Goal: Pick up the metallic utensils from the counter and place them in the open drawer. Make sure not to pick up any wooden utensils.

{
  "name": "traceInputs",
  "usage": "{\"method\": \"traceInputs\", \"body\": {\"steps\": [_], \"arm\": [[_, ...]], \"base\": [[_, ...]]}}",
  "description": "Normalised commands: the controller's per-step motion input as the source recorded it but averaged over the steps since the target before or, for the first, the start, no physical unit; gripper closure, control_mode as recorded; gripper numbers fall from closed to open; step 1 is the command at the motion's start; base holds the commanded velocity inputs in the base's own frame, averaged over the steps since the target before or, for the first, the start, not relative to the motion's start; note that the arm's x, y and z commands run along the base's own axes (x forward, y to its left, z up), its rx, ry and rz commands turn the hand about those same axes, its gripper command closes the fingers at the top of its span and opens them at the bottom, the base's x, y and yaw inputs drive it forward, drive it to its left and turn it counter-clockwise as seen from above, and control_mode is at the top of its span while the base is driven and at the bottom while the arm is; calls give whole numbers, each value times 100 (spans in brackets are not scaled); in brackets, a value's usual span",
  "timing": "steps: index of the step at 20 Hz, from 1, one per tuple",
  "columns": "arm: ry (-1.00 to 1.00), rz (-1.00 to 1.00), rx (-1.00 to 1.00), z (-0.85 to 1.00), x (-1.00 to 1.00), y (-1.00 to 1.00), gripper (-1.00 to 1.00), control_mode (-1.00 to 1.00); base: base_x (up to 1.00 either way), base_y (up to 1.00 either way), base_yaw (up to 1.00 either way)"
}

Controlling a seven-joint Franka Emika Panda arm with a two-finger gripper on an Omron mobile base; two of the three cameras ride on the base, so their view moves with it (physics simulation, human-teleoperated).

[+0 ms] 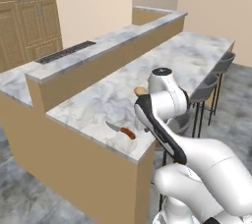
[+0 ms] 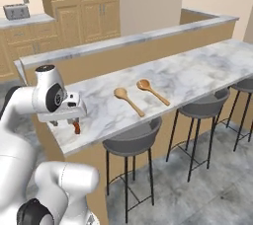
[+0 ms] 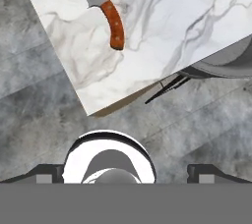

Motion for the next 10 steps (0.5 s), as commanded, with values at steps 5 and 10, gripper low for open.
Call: {"method": "traceInputs", "body": {"steps": [5, 10], "arm": [[0, 0, 0, 0, 0, 0, -100, 100], [0, 0, 0, 0, 0, 0, -100, 100]], "base": [[11, 16, -2], [0, 23, 0]]}}
